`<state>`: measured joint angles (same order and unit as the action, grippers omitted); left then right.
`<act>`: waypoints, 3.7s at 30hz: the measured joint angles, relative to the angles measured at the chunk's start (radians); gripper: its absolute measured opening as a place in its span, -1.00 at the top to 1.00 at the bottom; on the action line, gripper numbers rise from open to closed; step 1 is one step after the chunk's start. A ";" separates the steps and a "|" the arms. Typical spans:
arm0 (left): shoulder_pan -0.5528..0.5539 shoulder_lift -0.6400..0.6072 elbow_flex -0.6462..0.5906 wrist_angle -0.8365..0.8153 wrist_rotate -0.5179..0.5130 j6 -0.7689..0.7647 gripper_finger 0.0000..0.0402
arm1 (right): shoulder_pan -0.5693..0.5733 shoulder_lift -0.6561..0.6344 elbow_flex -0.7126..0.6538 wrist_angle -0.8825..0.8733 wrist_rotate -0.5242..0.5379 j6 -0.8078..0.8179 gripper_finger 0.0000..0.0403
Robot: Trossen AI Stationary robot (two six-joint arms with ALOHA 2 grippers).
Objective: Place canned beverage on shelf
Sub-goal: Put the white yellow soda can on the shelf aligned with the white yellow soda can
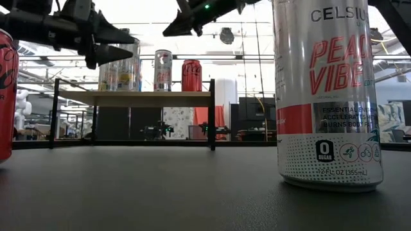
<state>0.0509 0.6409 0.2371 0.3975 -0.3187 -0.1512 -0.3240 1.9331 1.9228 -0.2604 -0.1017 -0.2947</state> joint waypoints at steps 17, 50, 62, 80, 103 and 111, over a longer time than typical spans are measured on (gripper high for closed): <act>0.007 0.106 0.000 0.077 -0.272 0.082 -0.46 | 0.000 -0.101 0.000 -0.125 -0.003 -0.008 1.00; 0.291 0.111 -0.001 0.068 0.008 0.078 -0.46 | 0.000 -0.100 0.000 -0.215 -0.003 -0.013 1.00; 0.288 0.106 -0.002 0.021 0.002 0.029 -0.46 | 0.000 -0.099 0.000 -0.245 -0.003 -0.028 1.00; 0.215 -0.109 -0.002 0.120 0.235 0.052 -0.46 | 0.000 -0.099 0.000 -0.154 -0.004 0.021 1.00; 0.216 -0.124 -0.002 0.118 0.437 0.053 -0.46 | 0.005 -0.098 0.000 -0.180 -0.003 0.155 1.00; 0.216 -0.113 -0.002 0.114 0.439 0.041 -0.46 | 0.005 -0.098 0.000 -0.179 -0.003 0.153 1.00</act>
<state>0.2665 0.5281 0.2356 0.5115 0.1207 -0.1107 -0.3187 1.8347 1.9230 -0.4397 -0.1051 -0.1421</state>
